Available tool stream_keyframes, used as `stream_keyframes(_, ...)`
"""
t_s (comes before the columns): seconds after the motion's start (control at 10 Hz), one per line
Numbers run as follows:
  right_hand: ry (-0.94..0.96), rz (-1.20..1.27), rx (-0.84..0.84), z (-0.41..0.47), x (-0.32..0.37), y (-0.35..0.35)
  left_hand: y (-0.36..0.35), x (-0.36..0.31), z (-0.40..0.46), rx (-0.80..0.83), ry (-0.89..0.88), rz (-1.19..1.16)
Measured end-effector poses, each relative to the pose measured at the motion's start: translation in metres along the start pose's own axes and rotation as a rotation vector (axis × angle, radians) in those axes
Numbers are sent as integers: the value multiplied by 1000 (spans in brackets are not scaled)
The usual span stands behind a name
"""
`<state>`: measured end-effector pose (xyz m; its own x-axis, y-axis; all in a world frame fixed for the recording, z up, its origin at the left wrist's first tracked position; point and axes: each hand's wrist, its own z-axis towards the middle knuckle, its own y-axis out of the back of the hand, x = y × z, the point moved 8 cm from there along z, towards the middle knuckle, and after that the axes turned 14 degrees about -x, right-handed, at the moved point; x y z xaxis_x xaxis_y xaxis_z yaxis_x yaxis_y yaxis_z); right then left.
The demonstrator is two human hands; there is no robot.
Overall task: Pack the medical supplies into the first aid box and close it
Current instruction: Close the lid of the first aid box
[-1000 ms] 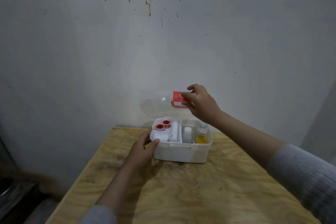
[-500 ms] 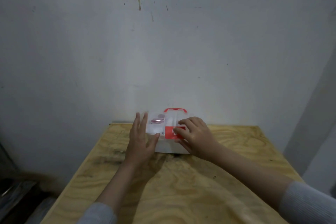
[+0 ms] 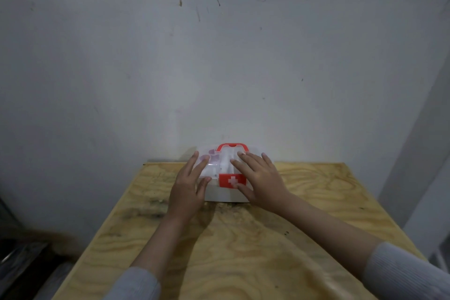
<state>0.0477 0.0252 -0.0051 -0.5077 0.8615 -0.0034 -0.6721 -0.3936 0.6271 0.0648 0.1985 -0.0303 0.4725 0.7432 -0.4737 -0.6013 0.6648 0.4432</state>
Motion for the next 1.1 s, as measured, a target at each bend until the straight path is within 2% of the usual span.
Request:
stream_keyframes(0.4,-8,12,-127,-6,-1,-8,-4,0,-4,-34,23,-49)
stream_keyframes(0.8,-175,105,12,25,-40,-32,-31,3,42,90,98,34)
stream_keyframes(1.0,-214,97,44,32,-42,-35,-36,-1,57,196,148,155)
stream_keyframes(1.1,-215,26,139,36,-32,-33,-34,-10,62,285,176,254)
